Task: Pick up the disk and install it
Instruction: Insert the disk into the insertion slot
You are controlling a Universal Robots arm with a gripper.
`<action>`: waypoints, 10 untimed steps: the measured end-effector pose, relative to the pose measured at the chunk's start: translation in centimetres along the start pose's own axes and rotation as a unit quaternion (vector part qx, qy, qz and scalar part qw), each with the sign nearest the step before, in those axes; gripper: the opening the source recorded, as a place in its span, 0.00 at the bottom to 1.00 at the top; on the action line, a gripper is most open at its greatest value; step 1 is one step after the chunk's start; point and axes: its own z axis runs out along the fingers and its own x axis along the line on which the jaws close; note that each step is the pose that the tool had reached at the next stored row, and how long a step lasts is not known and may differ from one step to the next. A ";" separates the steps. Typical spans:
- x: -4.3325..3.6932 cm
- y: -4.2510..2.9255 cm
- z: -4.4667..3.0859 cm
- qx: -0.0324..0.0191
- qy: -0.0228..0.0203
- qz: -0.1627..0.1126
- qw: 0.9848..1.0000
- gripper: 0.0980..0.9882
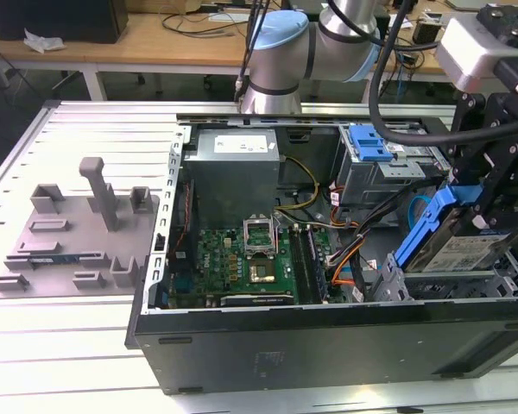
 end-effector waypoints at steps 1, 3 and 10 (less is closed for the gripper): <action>0.01 0.00 0.08 0.000 0.000 0.000 1.000 0.30; 0.03 0.00 0.25 0.000 0.000 0.000 1.000 0.30; 0.03 0.00 0.27 0.000 -0.001 0.000 1.000 0.30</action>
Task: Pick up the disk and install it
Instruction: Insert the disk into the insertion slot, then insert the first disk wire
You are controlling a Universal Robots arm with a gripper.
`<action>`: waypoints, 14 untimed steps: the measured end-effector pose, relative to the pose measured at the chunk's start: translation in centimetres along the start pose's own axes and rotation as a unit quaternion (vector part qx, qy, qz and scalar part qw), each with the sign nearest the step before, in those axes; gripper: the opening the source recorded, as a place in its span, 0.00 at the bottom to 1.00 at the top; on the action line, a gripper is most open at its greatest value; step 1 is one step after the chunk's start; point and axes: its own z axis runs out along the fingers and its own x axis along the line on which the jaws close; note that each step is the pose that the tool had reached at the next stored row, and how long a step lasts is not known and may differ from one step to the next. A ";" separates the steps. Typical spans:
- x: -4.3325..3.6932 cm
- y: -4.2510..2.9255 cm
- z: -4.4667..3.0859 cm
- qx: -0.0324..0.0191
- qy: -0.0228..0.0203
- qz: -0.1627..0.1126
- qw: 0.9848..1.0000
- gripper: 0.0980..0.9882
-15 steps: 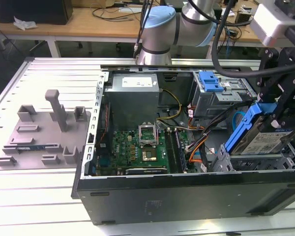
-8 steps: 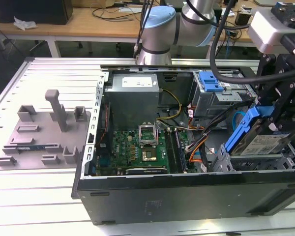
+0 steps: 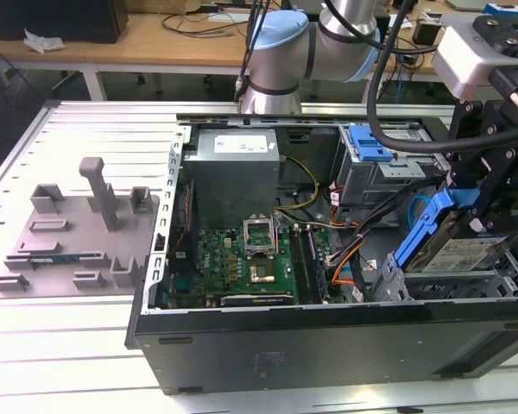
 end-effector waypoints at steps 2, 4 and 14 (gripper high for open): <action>0.00 -0.01 0.00 0.000 0.000 0.000 1.000 0.32; 0.06 0.00 0.00 0.000 -0.002 0.000 1.000 0.46; 0.11 0.00 -0.01 0.000 -0.004 -0.001 1.000 0.46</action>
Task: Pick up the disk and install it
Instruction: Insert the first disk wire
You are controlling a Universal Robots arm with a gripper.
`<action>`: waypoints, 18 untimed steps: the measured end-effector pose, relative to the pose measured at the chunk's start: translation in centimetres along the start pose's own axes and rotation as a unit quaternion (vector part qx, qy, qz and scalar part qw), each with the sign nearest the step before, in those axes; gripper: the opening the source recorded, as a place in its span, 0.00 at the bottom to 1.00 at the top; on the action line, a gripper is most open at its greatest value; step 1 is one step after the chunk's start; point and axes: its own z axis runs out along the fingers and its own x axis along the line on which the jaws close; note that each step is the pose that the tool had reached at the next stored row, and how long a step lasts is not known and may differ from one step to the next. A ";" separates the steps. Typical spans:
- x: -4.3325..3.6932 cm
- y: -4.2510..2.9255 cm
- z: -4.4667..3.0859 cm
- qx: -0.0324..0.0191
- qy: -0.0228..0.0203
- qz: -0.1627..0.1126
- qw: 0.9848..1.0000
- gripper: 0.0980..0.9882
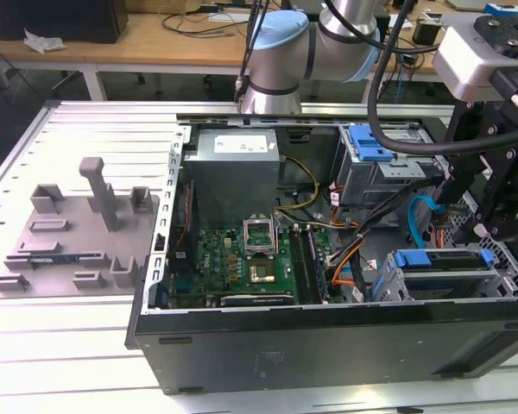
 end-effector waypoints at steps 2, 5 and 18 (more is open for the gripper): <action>0.00 0.00 0.00 0.000 0.000 0.000 1.000 0.46; 0.00 0.00 0.00 0.000 0.000 0.000 1.000 0.46; -5.83 -0.16 -0.24 -0.003 0.112 -0.001 0.994 0.46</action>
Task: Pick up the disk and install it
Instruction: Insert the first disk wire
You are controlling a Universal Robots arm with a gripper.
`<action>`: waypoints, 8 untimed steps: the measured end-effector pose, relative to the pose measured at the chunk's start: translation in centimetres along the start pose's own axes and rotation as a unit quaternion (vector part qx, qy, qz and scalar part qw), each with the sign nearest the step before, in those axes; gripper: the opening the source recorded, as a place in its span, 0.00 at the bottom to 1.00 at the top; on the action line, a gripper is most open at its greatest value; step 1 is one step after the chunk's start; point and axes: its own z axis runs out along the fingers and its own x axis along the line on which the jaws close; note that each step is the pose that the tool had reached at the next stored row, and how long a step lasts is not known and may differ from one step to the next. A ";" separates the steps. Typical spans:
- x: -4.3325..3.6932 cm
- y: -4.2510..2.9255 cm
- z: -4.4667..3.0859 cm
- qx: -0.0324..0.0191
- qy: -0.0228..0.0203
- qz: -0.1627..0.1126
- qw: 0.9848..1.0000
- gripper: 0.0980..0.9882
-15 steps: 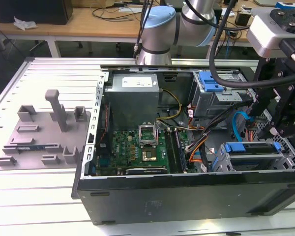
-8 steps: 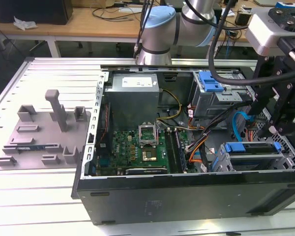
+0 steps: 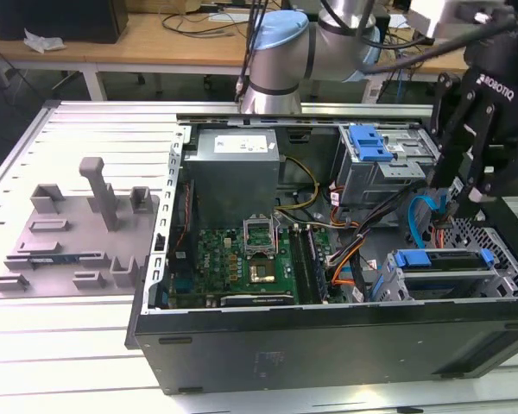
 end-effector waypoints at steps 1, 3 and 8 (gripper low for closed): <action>-0.67 -0.02 -0.12 0.000 0.013 0.000 1.000 0.46; -1.72 -0.17 -0.24 -0.001 0.023 0.000 1.000 0.46; -3.29 -1.14 -0.41 -0.001 0.037 -0.001 0.999 0.46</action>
